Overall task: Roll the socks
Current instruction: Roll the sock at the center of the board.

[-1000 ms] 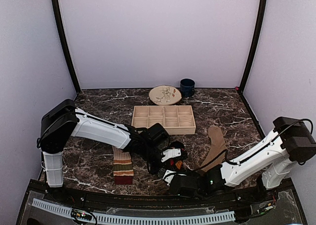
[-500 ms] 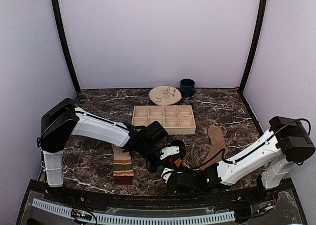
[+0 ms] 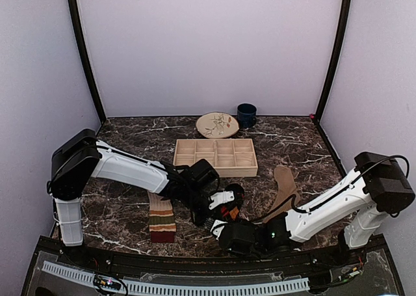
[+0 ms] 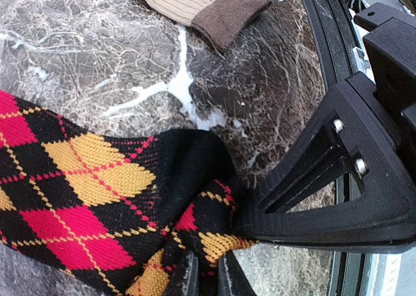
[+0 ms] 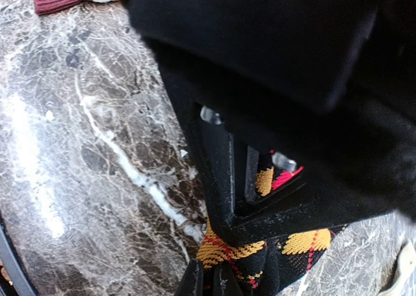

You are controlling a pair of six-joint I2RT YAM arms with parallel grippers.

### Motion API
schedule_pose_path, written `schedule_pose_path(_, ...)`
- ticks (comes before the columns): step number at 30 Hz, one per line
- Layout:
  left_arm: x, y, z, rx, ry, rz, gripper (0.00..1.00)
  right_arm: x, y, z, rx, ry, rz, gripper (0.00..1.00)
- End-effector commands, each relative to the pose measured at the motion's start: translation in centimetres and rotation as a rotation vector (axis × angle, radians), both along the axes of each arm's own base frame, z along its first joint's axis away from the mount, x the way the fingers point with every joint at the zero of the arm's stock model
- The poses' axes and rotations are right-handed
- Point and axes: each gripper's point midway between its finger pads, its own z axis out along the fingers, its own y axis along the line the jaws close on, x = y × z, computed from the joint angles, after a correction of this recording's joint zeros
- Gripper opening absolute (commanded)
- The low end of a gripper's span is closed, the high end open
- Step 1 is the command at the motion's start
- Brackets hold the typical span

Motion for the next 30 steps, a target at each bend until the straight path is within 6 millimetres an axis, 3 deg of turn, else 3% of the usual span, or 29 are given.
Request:
schedule_pose_path(1, -2.9, 3.7, -2.4, 0.174, -0.003, -0.049, 0.15, 1.9, -2.0, -1.5, 0.006, 0.089, -0.126, 0.01)
schedule_pose_path(8, -1.9, 3.6, -1.4, 0.147, -0.050, -0.008, 0.18, 2.0, -1.8, -1.4, 0.024, 0.118, -0.136, 0.00)
schedule_pose_path(15, 0.3, 3.6, 1.1, 0.076, -0.168, 0.076, 0.32, 1.8, -1.3, -0.7, 0.081, 0.181, -0.145, 0.00)
schedule_pose_path(24, 2.3, 3.6, 3.2, 0.018, -0.277, 0.157, 0.36, 2.0, -1.5, -0.4, 0.129, 0.247, -0.173, 0.00)
schedule_pose_path(30, 2.6, 3.4, 4.3, -0.013, -0.292, 0.171, 0.37, 2.2, -2.0, -0.4, 0.167, 0.298, -0.197, 0.00)
